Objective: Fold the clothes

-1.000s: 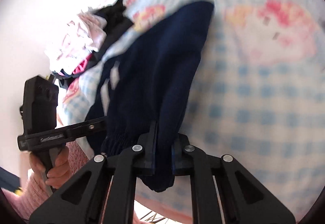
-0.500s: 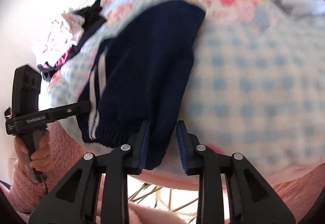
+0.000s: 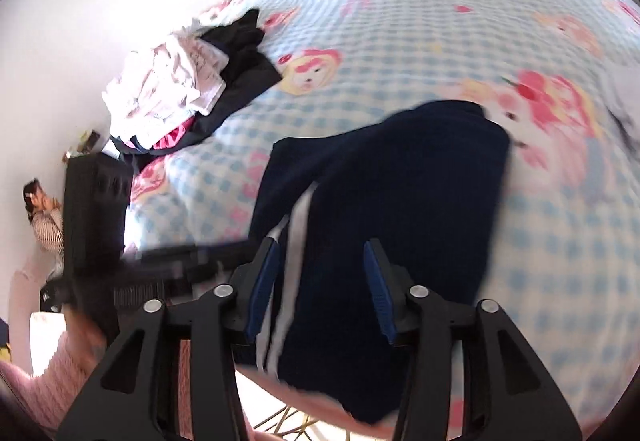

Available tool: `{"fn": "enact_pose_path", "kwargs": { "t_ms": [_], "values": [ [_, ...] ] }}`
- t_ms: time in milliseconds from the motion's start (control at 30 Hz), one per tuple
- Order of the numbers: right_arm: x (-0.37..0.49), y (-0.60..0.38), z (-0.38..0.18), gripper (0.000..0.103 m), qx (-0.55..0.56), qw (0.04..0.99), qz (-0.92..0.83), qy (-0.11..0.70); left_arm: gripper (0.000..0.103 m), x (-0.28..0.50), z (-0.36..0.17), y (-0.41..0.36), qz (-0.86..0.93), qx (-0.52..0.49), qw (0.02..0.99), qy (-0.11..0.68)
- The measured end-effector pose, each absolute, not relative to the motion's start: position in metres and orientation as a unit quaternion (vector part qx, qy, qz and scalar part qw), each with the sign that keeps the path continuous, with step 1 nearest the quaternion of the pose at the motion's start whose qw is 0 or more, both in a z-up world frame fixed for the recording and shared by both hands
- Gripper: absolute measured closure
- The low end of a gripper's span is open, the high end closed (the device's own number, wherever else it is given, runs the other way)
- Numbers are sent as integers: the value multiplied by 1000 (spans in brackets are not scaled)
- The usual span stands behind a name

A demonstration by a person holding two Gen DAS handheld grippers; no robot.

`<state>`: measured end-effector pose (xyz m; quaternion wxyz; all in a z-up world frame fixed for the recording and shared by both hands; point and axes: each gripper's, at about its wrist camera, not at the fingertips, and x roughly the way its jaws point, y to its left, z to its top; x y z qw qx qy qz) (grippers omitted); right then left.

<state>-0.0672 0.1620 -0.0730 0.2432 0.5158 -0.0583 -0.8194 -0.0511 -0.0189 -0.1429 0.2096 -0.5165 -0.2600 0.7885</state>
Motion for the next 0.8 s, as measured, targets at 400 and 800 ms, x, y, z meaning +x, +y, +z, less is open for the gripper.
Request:
{"fn": "enact_pose_path", "kwargs": {
  "t_ms": [400,800],
  "values": [
    [-94,142,-110,94,546,230,-801,-89,61,-55,-153,-26,770,-491,243,-327],
    [-47,228,-102,96,515,192,-817,-175,51,-92,-157,26,738,-518,288,-323]
  ]
}}
